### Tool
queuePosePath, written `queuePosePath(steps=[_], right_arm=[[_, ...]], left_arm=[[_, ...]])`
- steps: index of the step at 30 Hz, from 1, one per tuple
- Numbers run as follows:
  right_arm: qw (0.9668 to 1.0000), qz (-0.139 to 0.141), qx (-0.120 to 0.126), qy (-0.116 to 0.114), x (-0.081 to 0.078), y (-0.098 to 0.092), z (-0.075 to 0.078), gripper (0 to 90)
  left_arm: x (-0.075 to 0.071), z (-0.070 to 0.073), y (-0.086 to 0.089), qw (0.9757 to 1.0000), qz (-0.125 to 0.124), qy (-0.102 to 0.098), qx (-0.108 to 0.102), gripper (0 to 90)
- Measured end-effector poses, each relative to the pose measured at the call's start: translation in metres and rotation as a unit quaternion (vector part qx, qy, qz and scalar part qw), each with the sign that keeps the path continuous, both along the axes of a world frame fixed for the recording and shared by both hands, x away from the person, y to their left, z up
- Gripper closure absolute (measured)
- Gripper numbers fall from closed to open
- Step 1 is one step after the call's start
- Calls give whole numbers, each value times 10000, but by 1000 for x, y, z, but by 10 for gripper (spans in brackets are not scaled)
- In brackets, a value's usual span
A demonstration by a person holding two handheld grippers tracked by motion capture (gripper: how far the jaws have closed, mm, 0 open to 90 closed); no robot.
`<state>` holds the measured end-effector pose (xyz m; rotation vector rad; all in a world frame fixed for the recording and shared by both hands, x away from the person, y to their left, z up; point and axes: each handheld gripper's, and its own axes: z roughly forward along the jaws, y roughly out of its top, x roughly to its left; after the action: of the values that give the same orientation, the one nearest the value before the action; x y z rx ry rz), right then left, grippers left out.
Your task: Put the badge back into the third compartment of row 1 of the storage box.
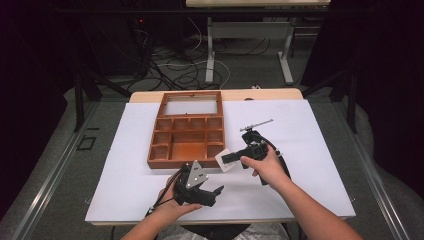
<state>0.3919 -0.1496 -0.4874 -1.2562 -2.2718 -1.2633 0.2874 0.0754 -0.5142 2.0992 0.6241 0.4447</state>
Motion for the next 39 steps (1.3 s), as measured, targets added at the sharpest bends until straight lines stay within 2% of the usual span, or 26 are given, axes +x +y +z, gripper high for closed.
queuePosePath(steps=[2, 4, 10, 12, 14, 15, 16, 24, 25, 29, 34, 39], right_arm=[[10000, 1, -35, -71, 3, 1, 3, 842], [9999, -17, -82, -115, 5, 2, 7, 842], [9995, -63, -149, -265, 13, 6, 17, 842], [9993, -59, -183, -311, 15, 8, 20, 842], [9991, -69, -225, -359, 17, 10, 23, 842], [9990, -89, -201, -394, 18, 11, 25, 842], [9988, -85, -239, -409, 19, 11, 26, 842], [9975, -189, -315, -597, 30, 20, 37, 842], [9973, -212, -295, -637, 32, 21, 38, 842], [9961, -234, -409, -744, 38, 26, 42, 842], [9944, -274, -450, -919, 46, 35, 47, 842], [9921, -275, -602, -1064, 54, 45, 50, 842]], left_arm=[[1, -1, 0, 10000, 5, -10, -20, 71], [2, -1, 1, 10000, 15, 85, -20, 53], [6, -3, 4, 9998, 106, 160, -102, 17], [7, -3, 5, 9995, 123, 252, -125, 9], [9, -4, 6, 9993, 171, 257, -216, 6], [9, -3, 7, 9991, 167, 349, -163, 6], [9, -5, 7, 9991, 195, 317, -211, 6], [12, -2, 13, 9986, 153, 433, -275, 6], [12, -2, 13, 9986, 190, 374, -328, 6], [13, 1, 17, 9983, 181, 443, -324, 6], [12, 2, 18, 9982, 205, 407, -383, 8], [12, 3, 20, 9983, 223, 332, -430, 8]])
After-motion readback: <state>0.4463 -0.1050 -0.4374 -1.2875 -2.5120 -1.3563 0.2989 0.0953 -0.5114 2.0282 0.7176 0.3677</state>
